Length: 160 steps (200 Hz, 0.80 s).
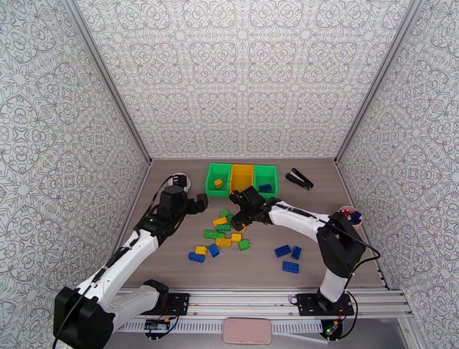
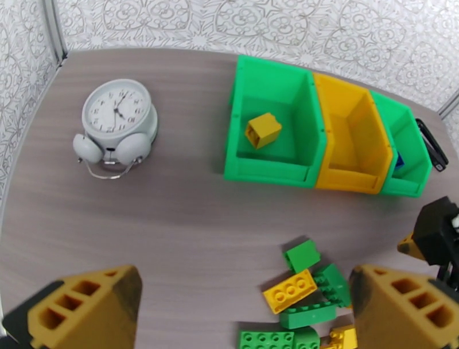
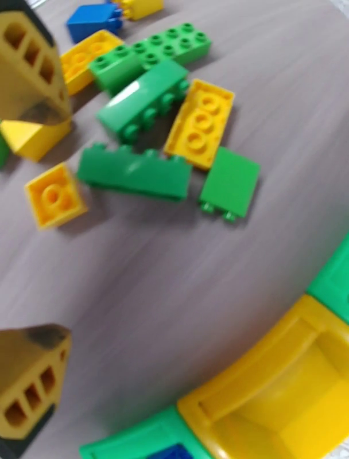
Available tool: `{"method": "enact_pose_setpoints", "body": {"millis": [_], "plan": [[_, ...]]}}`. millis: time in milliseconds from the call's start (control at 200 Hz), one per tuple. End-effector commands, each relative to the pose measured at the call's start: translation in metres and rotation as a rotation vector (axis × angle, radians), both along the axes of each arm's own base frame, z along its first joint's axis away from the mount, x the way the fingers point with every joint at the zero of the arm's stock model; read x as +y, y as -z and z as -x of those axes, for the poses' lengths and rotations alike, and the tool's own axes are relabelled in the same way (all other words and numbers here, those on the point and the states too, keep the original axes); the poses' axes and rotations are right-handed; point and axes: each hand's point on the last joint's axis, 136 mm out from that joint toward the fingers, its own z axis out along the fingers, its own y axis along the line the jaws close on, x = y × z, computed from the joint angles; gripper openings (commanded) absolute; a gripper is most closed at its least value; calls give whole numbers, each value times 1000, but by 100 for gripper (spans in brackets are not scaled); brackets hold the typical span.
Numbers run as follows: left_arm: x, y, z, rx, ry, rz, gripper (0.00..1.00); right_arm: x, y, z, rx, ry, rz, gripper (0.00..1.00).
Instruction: Sort the legos into containers by color
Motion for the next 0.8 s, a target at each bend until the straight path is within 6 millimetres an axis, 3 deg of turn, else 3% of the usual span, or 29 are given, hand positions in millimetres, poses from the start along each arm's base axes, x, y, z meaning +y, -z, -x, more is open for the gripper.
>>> {"method": "enact_pose_setpoints", "body": {"millis": [0, 265, 580, 735, 795], "plan": [[3, 8, 7, 33, -10, 15, 100, 9, 2, -3, 51, 90, -10, 89], [1, 9, 7, 34, 3, 12, 100, 27, 21, -14, 103, 98, -3, 72], [0, 11, 8, 36, 14, 2, 100, 30, 42, -22, 127, 119, 46, 49], [-1, 10, 7, 29, 19, 0, 100, 30, 47, -23, 133, 123, 54, 41], [-1, 10, 7, 30, 21, -1, 100, 29, 46, -23, 128, 125, 55, 34]]}}
